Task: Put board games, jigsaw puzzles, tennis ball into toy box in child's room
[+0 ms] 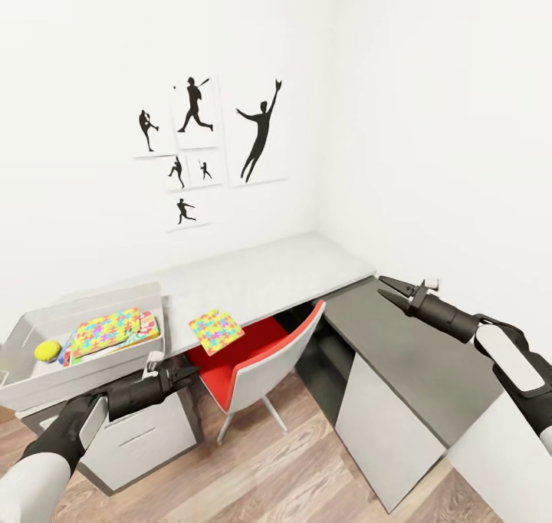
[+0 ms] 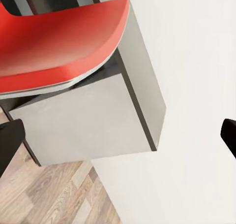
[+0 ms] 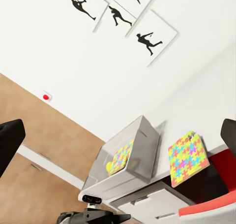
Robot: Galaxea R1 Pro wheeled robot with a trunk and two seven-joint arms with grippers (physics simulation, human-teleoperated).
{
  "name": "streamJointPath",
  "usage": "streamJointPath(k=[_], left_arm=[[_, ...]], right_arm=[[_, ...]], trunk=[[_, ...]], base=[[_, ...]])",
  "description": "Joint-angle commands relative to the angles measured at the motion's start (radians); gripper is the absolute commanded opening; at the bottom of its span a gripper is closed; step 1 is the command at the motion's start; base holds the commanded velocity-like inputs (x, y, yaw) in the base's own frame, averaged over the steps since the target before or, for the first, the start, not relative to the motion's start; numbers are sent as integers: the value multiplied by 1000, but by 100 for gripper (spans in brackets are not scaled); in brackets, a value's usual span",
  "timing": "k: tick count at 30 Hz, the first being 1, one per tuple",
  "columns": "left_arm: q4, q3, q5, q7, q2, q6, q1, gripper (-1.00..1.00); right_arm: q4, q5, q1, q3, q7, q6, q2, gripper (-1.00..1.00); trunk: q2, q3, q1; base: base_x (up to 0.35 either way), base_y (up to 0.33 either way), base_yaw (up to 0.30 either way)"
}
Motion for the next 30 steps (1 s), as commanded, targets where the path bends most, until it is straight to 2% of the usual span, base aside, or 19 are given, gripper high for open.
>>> streamJointPath(k=[1,16,30], left_arm=[[0,1,2,-2,0,8,-1,100],[0,5,2,-1,0,8,-1,100],[0,35,2,-2,0,7,-1,100]], right_arm=[[0,-8,-1,2,-2,6,-1,100],[-1,-7,-1,3,-6,7,-1,100],[-34,-6,-1,2,-7,9,-1,100]], trunk=[[-2,-2,1],[-2,-1,1],[-2,0,1]], base=[[0,-125,128],[0,-28,28],[0,-1,3]])
